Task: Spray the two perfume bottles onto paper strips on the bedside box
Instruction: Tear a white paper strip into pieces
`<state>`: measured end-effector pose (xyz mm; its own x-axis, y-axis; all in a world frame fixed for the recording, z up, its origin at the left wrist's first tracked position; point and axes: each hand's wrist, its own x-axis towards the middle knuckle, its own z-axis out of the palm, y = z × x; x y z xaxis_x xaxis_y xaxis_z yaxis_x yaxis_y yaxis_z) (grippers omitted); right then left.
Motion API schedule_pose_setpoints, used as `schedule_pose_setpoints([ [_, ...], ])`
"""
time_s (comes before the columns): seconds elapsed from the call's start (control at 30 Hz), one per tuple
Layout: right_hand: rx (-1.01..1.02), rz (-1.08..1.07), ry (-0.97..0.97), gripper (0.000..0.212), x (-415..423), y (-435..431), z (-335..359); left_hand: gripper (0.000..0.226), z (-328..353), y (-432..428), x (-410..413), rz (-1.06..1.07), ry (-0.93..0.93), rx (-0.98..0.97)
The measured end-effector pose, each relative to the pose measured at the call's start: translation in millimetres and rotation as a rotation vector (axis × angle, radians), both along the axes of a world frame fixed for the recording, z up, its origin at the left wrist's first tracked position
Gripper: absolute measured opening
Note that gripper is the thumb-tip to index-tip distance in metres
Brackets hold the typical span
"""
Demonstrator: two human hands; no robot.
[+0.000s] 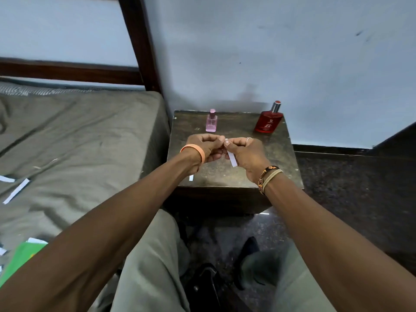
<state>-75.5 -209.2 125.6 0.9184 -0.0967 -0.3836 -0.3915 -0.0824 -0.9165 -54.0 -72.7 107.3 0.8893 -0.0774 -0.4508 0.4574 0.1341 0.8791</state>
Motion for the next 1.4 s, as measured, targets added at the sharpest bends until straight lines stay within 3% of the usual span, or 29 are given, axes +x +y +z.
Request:
schedule_pose_setpoints([
  [0.17,0.015,-0.025,-0.036,0.005,-21,-27,28,0.004,22,-25,-12,-0.054,-0.100,0.067],
  [0.37,0.083,-0.141,-0.045,0.031,-44,-52,48,0.010,43,-51,-22,-0.128,-0.197,0.112],
  [0.57,0.083,-0.156,-0.041,0.034,-60,-72,51,0.012,51,-71,-24,-0.164,-0.251,0.177],
  [0.7,0.083,-0.183,-0.013,0.030,-71,-84,41,0.012,45,-84,-20,-0.111,-0.258,0.203],
  [0.97,0.183,-0.329,0.065,0.032,-80,-107,5,0.016,13,-111,-11,-0.204,-0.262,0.261],
  [1.1,0.148,-0.363,0.131,0.023,-74,-110,-19,0.017,-7,-113,-3,-0.275,-0.267,0.331],
  [1.4,0.128,-0.437,0.237,0.025,-46,-98,-64,0.015,-58,-106,21,-0.312,-0.297,0.513],
])
